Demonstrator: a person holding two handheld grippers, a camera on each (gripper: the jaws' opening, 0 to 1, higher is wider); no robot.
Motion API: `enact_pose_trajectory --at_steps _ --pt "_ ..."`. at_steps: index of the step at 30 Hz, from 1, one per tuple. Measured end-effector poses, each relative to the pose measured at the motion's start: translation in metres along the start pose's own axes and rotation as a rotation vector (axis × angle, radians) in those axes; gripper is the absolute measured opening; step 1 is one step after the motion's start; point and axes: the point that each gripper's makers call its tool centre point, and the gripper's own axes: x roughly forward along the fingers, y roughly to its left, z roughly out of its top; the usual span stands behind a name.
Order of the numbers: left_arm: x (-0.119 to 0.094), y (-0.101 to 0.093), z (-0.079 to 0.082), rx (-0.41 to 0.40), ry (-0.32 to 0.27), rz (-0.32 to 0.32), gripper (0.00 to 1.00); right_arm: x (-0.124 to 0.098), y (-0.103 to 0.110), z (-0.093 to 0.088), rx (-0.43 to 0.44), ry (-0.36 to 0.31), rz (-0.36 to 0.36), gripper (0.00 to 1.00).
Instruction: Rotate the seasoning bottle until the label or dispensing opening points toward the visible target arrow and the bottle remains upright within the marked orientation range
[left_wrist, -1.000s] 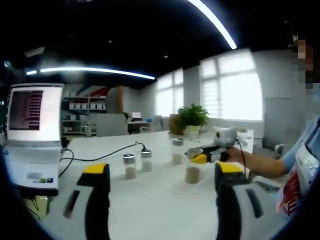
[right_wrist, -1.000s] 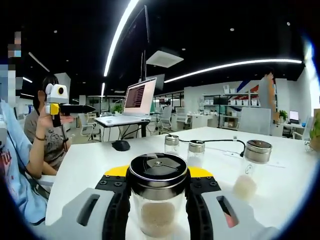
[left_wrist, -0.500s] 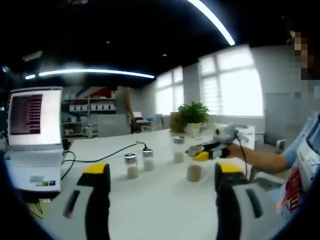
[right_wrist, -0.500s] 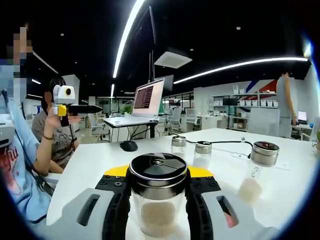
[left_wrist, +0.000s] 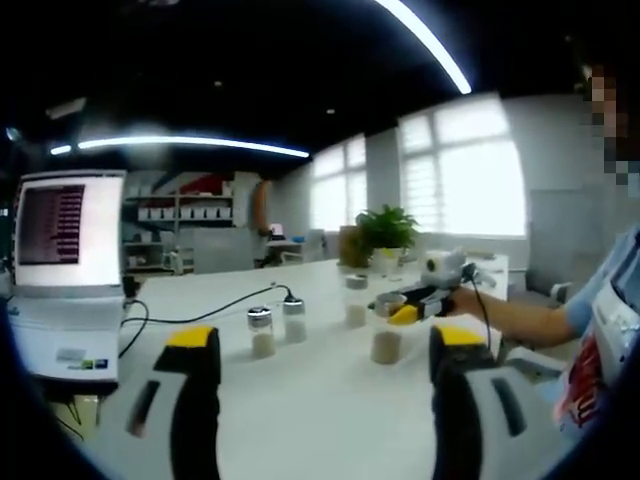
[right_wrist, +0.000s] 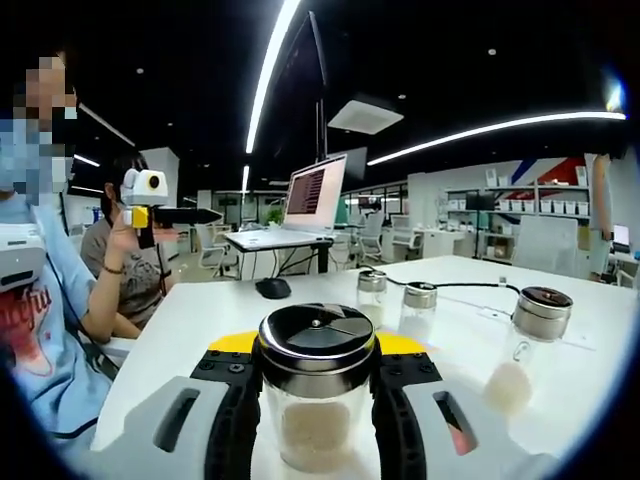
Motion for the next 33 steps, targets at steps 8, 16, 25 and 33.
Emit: enact_pose_trajectory --at_steps 8,16,25,33 --pt "0.001 0.000 -0.001 0.002 0.004 -0.001 0.91 0.000 -0.001 -0.001 -0.004 0.005 0.016 0.41" --pt "0.001 0.000 -0.001 -0.001 0.004 -0.001 0.91 0.000 0.000 -0.001 0.003 -0.007 0.022 0.42" --pt "0.001 0.002 -0.002 -0.003 0.005 0.004 0.91 -0.001 -0.006 0.006 0.051 -0.064 -0.013 0.58" --pt "0.001 0.000 -0.002 -0.002 0.005 0.001 0.91 -0.005 -0.010 0.002 0.065 -0.035 -0.090 0.89"
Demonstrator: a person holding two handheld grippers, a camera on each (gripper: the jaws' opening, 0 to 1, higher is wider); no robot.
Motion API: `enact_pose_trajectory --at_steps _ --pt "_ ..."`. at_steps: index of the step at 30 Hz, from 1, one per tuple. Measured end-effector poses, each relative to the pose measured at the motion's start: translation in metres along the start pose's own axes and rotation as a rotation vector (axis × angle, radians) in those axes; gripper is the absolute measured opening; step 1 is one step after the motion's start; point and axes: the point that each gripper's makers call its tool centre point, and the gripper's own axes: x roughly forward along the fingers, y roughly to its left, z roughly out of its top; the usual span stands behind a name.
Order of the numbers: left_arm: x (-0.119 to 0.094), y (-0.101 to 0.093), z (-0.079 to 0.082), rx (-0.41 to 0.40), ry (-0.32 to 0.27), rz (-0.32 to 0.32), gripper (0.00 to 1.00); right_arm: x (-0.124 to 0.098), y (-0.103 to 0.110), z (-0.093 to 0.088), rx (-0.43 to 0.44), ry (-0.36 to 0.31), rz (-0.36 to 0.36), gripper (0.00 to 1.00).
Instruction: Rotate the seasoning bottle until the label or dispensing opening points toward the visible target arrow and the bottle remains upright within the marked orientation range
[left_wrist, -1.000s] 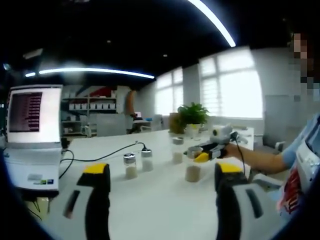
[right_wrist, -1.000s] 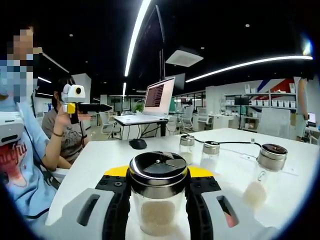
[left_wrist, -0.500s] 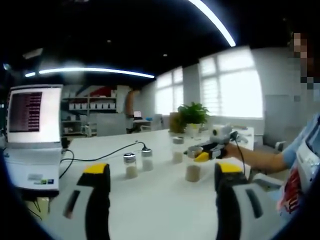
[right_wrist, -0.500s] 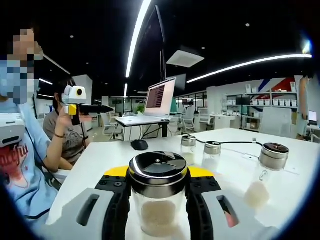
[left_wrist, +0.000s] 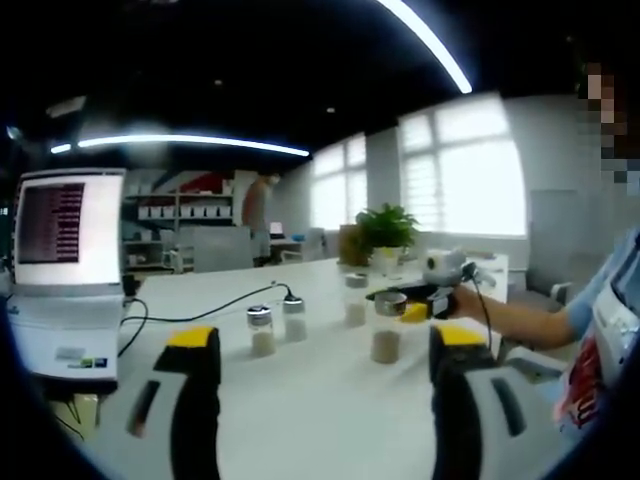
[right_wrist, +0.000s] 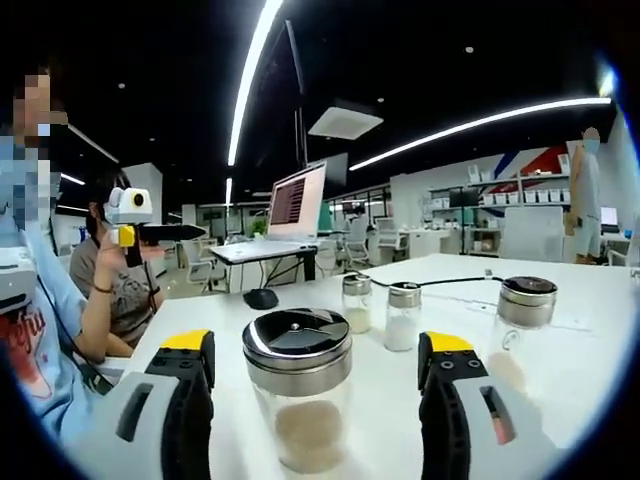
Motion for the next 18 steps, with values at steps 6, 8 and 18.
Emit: enact_pose_trajectory --at_steps 6,8,18 --pt "0.000 0.000 0.000 0.000 0.001 -0.001 0.91 -0.004 -0.001 -0.001 0.002 0.005 -0.089 0.99" --pt "0.000 0.000 0.000 0.000 0.001 -0.001 0.91 -0.004 -0.003 0.002 0.020 -0.016 -0.128 0.99" --pt "-0.002 0.002 0.000 -0.003 -0.003 0.004 0.91 -0.005 0.000 0.007 0.020 -0.044 -0.295 0.99"
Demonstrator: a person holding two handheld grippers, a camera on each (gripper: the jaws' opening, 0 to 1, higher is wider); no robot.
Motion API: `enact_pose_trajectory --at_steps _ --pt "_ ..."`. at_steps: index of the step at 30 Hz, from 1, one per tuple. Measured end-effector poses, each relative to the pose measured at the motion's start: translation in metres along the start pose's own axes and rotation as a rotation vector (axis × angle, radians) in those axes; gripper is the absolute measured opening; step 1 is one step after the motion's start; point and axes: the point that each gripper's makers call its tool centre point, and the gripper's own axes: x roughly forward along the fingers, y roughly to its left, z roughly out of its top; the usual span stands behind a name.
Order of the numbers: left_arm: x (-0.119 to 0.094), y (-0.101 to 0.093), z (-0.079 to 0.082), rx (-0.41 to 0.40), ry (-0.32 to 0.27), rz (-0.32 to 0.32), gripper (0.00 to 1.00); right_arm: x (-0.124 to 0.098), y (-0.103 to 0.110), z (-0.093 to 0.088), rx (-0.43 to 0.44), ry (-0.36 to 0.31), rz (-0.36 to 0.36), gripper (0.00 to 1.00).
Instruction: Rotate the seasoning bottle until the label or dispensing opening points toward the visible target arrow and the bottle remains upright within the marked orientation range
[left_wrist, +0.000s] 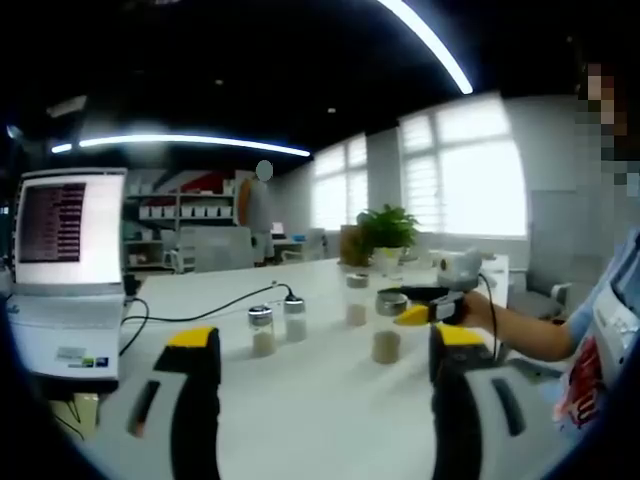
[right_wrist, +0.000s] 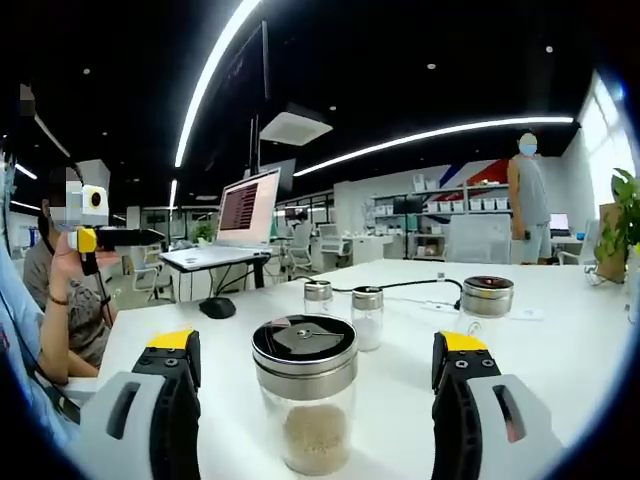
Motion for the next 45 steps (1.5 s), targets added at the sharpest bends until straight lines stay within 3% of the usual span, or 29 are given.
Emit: enact_pose_trajectory --at_steps 2,6,9,13,19,23,26,29,32,37,42,45 --pt "0.000 0.000 0.000 0.000 0.001 0.000 0.91 -0.001 -0.005 -0.002 -0.037 0.011 -0.074 0.99" --pt "-0.001 0.000 0.000 -0.001 -0.001 0.000 0.91 -0.001 -0.003 -0.003 0.042 -0.016 -0.141 0.99" --pt "-0.002 0.001 0.000 -0.002 -0.002 0.002 0.91 -0.003 -0.011 0.001 0.040 -0.043 -0.233 0.99" --pt "-0.003 0.002 0.000 -0.005 -0.005 0.005 0.91 -0.004 -0.012 0.006 0.036 -0.067 -0.290 0.99" --pt "-0.002 0.001 0.000 -0.006 -0.002 0.002 0.91 -0.004 -0.013 0.014 0.014 -0.094 -0.373 0.91" --pt "-0.002 0.001 0.000 -0.006 -0.002 0.002 0.91 -0.005 -0.014 0.017 0.001 -0.127 -0.418 0.77" --pt "-0.003 0.001 0.000 -0.009 -0.004 0.002 0.91 -0.005 -0.017 0.015 -0.003 -0.119 -0.461 0.75" --pt "-0.003 0.001 0.001 -0.010 -0.006 0.002 0.91 -0.006 -0.020 0.014 0.003 -0.119 -0.483 0.70" --pt "-0.003 0.001 0.000 -0.004 -0.002 -0.001 0.91 -0.007 -0.019 0.012 0.001 -0.123 -0.491 0.56" --pt "-0.003 0.001 0.001 -0.007 -0.004 -0.002 0.91 -0.001 -0.014 0.010 -0.019 -0.100 -0.479 0.57" --pt "-0.004 0.002 0.002 -0.006 -0.007 0.002 0.91 0.003 -0.010 0.009 -0.060 -0.088 -0.466 0.43" --pt "-0.005 0.004 0.002 -0.008 -0.007 0.006 0.91 0.003 -0.012 0.009 -0.069 -0.086 -0.478 0.42"
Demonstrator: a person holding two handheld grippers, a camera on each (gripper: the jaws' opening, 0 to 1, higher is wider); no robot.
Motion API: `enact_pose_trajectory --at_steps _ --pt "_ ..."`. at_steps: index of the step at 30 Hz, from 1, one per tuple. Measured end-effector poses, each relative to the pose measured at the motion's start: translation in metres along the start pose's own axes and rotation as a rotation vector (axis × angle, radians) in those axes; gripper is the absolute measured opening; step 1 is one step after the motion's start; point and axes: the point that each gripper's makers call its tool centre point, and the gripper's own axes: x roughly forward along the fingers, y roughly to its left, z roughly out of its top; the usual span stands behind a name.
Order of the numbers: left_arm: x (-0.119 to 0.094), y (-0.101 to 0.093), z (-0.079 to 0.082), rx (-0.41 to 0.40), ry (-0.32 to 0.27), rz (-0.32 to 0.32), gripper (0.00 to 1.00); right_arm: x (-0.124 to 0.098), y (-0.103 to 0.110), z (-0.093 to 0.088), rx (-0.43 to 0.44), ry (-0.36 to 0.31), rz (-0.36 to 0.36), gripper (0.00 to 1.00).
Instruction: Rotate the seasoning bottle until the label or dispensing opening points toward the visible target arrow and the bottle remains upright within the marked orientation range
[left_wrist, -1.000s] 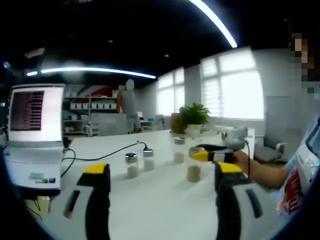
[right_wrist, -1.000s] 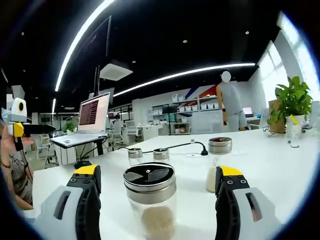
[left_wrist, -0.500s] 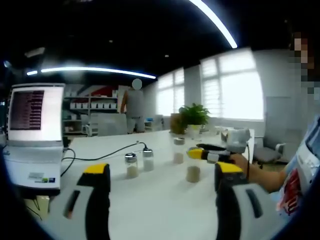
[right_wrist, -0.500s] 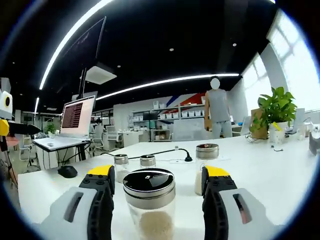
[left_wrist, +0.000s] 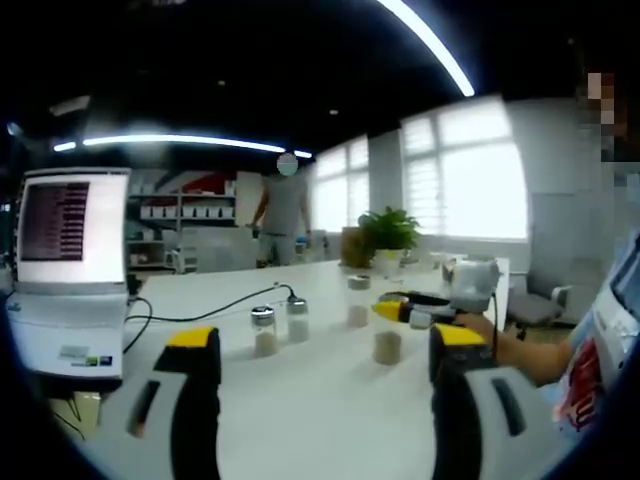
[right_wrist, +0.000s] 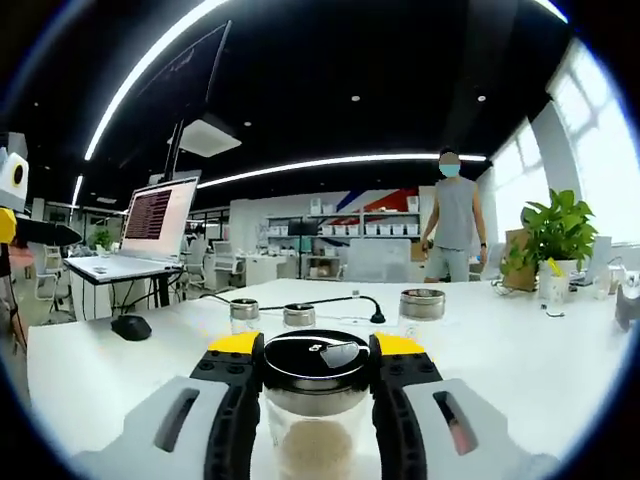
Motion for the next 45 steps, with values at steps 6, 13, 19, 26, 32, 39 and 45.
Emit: enact_pose_trajectory --at_steps 6,13,19,26,32,39,45 --pt "-0.0003 0.0004 0.0007 0.001 -0.001 -0.001 0.91 0.0012 0.0006 -0.0005 -0.010 0.007 0.011 0.41" --pt "-0.0008 0.0012 0.0007 0.000 0.000 0.002 0.91 0.0007 -0.0001 -0.0002 -0.007 -0.004 0.017 0.41" --pt "-0.0014 0.0009 0.0006 -0.001 0.000 0.002 0.91 -0.0002 -0.0010 -0.0004 0.001 -0.006 0.022 0.41" --pt "-0.0016 0.0018 -0.0003 -0.003 0.001 0.007 0.91 -0.0008 -0.0010 -0.0011 -0.001 0.005 0.032 0.41" --pt "-0.0019 0.0029 -0.0002 -0.006 -0.002 0.015 0.90 -0.0013 -0.0004 -0.0016 0.001 0.015 0.056 0.41" --pt "-0.0016 0.0046 -0.0019 -0.008 0.005 0.022 0.90 -0.0010 0.0010 -0.0027 0.000 0.038 0.104 0.41" --pt "-0.0005 0.0019 -0.0023 -0.014 0.006 0.011 0.90 -0.0011 0.0014 -0.0030 0.001 0.039 0.119 0.41"
